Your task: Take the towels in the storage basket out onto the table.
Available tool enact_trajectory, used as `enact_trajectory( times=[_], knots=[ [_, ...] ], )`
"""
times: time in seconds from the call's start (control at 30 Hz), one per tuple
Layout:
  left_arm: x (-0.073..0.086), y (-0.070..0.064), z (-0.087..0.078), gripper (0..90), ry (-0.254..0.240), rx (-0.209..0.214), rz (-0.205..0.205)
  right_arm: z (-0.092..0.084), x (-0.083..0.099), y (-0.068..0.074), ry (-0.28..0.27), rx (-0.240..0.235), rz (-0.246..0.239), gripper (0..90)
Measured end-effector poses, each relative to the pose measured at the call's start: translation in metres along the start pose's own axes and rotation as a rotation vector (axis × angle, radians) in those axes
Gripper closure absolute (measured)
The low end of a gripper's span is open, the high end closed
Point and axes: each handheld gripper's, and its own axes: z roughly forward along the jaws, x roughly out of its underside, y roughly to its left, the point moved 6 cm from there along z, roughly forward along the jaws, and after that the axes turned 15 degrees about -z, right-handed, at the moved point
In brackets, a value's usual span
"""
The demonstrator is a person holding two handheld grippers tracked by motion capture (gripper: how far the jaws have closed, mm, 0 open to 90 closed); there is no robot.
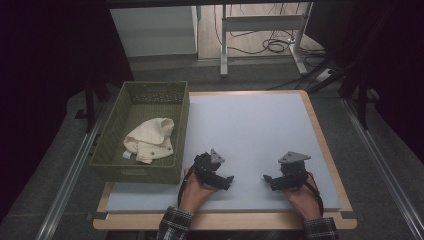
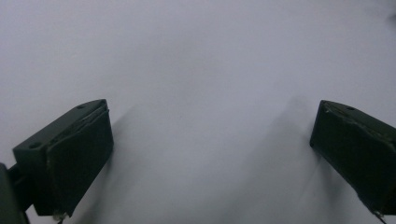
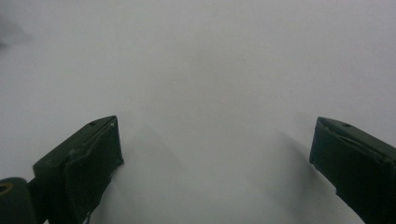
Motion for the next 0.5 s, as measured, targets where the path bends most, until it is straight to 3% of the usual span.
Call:
enact_trajectory(
  times=[0.13, 0.5],
  knots=[
    [0.0001, 0.0, 0.0001, 0.0, 0.0, 0.0, 0.0, 0.001, 0.0008, -0.0015, 0.006, -0.025, 0.026, 2.4],
    [0.0002, -0.0007, -0.0001, 0.4, 0.002, -0.003, 0.003, 0.001, 0.0007, -0.0013, 0.004, -0.023, 0.023, 2.5]
  ],
)
